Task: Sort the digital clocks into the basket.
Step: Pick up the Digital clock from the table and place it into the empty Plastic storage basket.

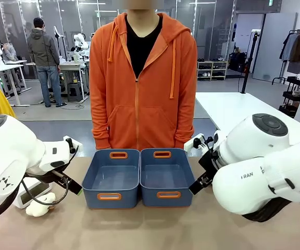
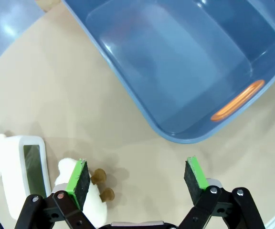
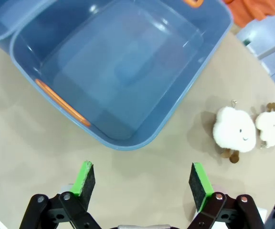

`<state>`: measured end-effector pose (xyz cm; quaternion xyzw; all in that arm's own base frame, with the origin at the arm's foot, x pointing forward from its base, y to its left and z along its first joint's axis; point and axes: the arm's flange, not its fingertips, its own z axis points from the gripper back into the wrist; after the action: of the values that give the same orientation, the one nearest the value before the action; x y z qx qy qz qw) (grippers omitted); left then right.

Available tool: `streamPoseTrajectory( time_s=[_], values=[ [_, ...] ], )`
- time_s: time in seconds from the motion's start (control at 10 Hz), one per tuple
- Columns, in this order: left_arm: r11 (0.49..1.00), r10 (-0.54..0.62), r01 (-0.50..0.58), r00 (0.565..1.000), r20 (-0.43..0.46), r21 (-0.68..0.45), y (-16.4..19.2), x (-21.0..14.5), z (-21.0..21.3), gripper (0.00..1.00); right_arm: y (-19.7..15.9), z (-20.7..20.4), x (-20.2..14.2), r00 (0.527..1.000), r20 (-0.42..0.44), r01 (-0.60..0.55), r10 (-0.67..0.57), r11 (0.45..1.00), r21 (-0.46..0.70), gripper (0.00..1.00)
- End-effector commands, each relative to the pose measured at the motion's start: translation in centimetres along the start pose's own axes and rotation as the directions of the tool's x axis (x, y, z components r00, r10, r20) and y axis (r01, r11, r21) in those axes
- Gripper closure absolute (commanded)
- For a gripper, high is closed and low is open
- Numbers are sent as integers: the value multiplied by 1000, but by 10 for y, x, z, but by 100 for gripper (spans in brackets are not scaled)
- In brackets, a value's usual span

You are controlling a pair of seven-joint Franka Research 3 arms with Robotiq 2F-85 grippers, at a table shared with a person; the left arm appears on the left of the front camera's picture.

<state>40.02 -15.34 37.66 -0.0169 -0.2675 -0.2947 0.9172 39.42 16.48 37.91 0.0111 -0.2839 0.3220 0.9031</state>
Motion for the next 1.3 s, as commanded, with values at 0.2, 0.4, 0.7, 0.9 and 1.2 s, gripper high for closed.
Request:
streamPoseTrajectory(
  time_s=[0.2,0.4,0.7,0.9,1.2],
  values=[
    [980,-44,46,999,15,-195,52,18,123,0,-94,104,-6,995,68,-83,77,993,89,0],
    [976,-24,40,997,75,-215,84,-3,169,0,-143,146,-34,987,87,-142,132,982,128,0],
    [972,90,-44,977,193,-232,132,-46,205,0,-194,200,-89,978,168,-155,122,966,205,0],
    [954,161,-75,944,288,-289,158,-84,224,0,-212,224,-125,960,274,-146,58,938,314,0],
    [934,259,-143,903,343,-329,178,-123,225,0,-207,226,-123,952,302,-144,47,941,307,0]
  ],
)
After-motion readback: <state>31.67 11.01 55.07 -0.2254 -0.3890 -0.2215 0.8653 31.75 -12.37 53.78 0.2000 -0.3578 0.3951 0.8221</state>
